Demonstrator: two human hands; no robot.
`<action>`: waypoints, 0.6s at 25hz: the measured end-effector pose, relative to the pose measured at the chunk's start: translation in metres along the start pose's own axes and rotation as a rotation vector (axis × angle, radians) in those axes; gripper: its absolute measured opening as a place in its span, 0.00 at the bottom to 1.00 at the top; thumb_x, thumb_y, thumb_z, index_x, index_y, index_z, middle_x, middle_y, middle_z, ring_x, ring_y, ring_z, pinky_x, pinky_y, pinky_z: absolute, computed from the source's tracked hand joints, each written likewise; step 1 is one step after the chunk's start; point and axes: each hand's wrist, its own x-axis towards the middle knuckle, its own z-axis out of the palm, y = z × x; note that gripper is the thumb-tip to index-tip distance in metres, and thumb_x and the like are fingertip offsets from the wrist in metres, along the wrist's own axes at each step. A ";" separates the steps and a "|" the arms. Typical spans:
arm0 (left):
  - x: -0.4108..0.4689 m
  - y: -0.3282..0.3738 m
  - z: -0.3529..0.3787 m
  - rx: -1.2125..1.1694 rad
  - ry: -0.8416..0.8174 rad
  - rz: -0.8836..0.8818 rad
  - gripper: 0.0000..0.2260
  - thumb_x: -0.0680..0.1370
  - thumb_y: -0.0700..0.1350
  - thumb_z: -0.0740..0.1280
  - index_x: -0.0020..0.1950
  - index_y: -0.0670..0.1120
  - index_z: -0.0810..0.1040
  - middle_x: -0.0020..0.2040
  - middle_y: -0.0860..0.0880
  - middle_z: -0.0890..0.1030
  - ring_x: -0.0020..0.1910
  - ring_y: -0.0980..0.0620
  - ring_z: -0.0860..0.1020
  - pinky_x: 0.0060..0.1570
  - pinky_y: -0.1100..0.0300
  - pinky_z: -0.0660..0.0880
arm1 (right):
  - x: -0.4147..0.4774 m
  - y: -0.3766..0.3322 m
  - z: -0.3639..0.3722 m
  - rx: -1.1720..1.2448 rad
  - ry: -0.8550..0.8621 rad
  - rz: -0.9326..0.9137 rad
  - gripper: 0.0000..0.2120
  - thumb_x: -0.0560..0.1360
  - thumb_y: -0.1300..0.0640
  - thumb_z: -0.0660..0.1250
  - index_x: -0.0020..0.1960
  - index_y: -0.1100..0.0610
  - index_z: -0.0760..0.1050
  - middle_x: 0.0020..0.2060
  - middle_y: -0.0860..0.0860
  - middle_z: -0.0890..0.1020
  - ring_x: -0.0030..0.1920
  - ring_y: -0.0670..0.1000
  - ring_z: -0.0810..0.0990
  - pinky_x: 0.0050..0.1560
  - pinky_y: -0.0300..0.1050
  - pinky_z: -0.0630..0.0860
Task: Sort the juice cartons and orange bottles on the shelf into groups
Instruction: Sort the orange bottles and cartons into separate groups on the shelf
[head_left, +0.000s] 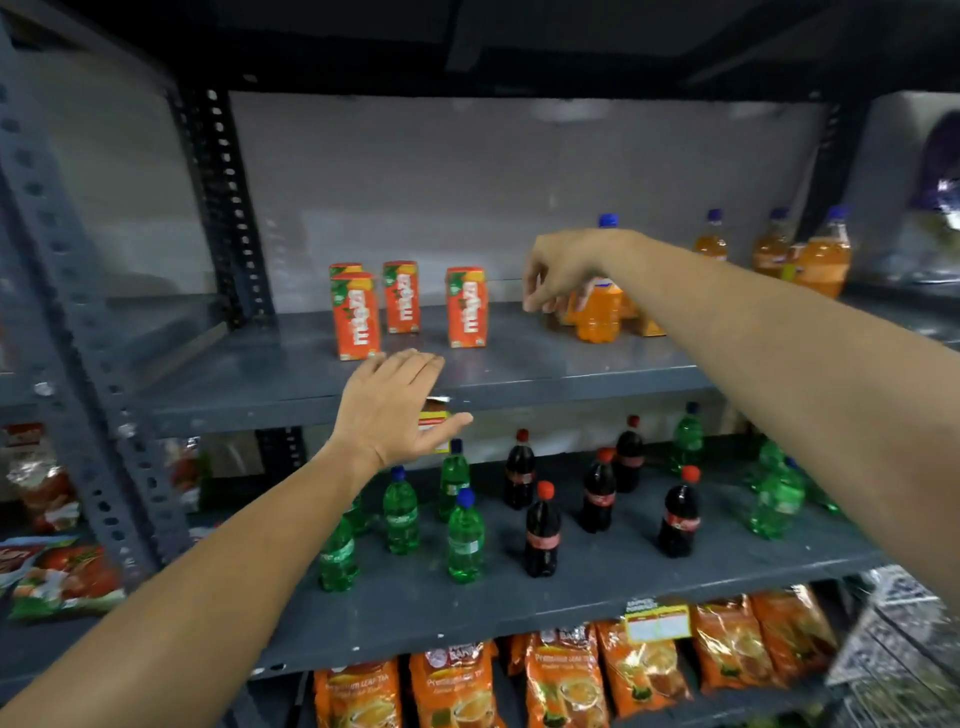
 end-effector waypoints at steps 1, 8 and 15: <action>0.014 0.023 0.001 -0.013 -0.010 0.022 0.32 0.73 0.66 0.56 0.59 0.41 0.78 0.56 0.43 0.82 0.56 0.43 0.79 0.57 0.48 0.73 | -0.011 0.024 -0.002 -0.006 -0.010 0.029 0.10 0.74 0.57 0.70 0.52 0.62 0.79 0.47 0.60 0.83 0.47 0.60 0.84 0.40 0.48 0.82; 0.098 0.184 0.025 -0.133 -0.037 0.110 0.33 0.73 0.67 0.53 0.59 0.41 0.77 0.55 0.45 0.81 0.56 0.44 0.78 0.56 0.49 0.73 | -0.081 0.205 -0.023 -0.033 -0.047 0.207 0.08 0.74 0.55 0.70 0.49 0.58 0.79 0.45 0.57 0.84 0.46 0.55 0.85 0.39 0.46 0.82; 0.196 0.324 0.052 -0.137 0.047 0.099 0.29 0.73 0.66 0.52 0.50 0.43 0.77 0.45 0.48 0.81 0.45 0.47 0.79 0.38 0.55 0.72 | -0.137 0.387 -0.073 -0.050 0.014 0.352 0.06 0.74 0.60 0.69 0.49 0.62 0.80 0.44 0.60 0.82 0.44 0.56 0.82 0.45 0.50 0.82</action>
